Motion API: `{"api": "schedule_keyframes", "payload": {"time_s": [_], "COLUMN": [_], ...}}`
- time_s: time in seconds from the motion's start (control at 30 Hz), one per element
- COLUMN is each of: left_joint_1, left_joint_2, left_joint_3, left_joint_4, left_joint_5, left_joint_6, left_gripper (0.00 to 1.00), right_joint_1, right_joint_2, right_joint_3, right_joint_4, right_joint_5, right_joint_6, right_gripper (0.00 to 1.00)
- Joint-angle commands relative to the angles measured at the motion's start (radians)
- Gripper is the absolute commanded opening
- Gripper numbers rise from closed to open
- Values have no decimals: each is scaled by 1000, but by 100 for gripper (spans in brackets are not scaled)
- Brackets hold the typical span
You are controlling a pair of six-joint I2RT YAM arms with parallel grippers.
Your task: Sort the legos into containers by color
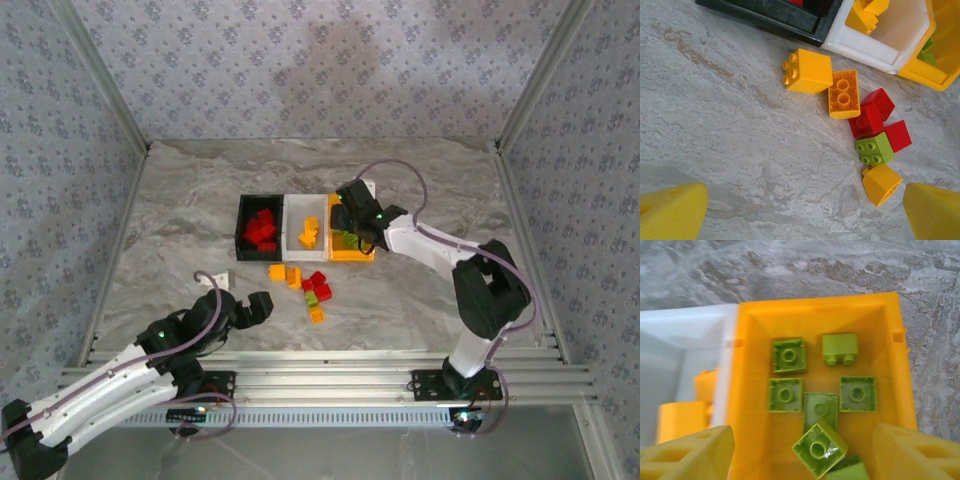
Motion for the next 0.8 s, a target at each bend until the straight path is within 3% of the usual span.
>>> {"api": "schedule_keyframes", "payload": {"time_s": [0.0, 0.13, 0.33, 0.57, 0.77], "left_joint_1": [-3, -3, 1, 1, 2], "left_joint_2": [-13, -27, -40, -47, -49], "left_joint_3": [18, 15, 12, 0, 0], "left_joint_4": [-38, -42, -53, -53, -53], "left_joint_5": [-23, -27, -34, -32, -33], "left_joint_6": [0, -2, -3, -19, -19], "left_gripper": [100, 100, 100, 100, 100], "right_joint_1": [88, 222, 360, 385, 374], "right_joint_2": [-148, -237, -222, -125, -48], "right_joint_3": [-97, -229, -326, -355, -339], "right_joint_4": [-22, -4, 46, 71, 19], "right_joint_5": [2, 6, -18, 12, 45], "right_joint_6": [13, 54, 117, 171, 222], "right_gripper": [77, 80, 82, 76, 65]}}
